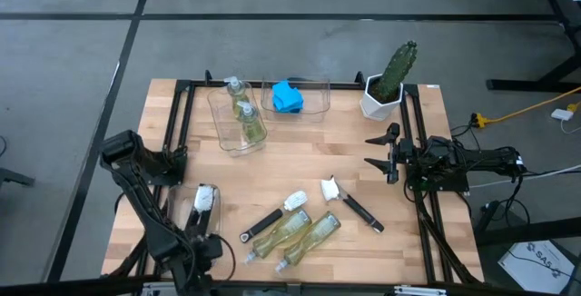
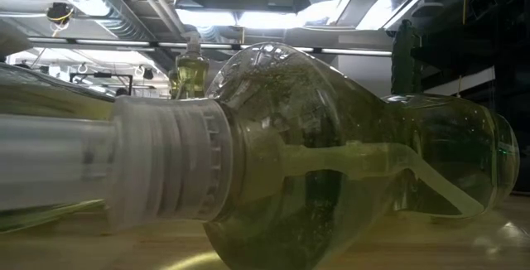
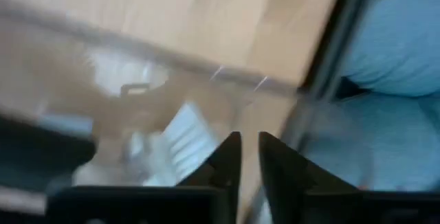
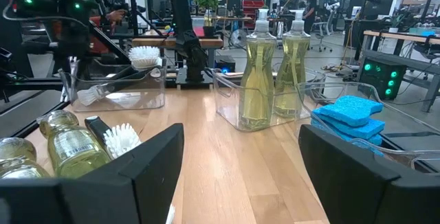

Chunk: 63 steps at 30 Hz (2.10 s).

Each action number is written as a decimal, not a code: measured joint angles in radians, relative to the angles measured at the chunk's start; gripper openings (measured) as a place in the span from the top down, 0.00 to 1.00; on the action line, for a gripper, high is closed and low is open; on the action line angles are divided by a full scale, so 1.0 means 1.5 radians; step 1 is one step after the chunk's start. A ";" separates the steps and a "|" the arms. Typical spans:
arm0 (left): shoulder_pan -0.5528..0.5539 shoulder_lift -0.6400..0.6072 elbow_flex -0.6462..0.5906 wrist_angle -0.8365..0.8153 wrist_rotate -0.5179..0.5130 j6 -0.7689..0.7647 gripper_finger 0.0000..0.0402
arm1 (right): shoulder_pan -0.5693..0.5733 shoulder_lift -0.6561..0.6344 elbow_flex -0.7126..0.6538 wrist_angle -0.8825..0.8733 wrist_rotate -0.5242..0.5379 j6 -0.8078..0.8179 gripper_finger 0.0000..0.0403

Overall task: Pick & Place Kitchen Sink Supplies
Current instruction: Adjust the bottom transparent bin on the table, then put the dish brush into the bottom transparent bin

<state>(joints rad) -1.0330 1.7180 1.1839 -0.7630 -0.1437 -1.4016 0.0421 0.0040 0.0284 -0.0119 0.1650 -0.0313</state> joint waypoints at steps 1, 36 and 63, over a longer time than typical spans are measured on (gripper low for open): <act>0.003 0.000 0.000 0.016 -0.009 0.016 0.94 | 0.000 0.000 0.000 0.000 0.000 0.000 0.29; 0.320 -0.040 -0.001 0.025 -0.357 0.495 0.99 | 0.000 0.000 0.000 0.000 0.000 0.000 0.29; 0.571 0.082 -0.001 0.452 -0.153 0.750 0.61 | 0.000 0.000 0.000 0.000 0.000 0.000 0.29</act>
<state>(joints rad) -0.1761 1.8409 1.1828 -0.0848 -0.3725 -0.2764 0.0419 0.0041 0.0284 -0.0119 0.1650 -0.0315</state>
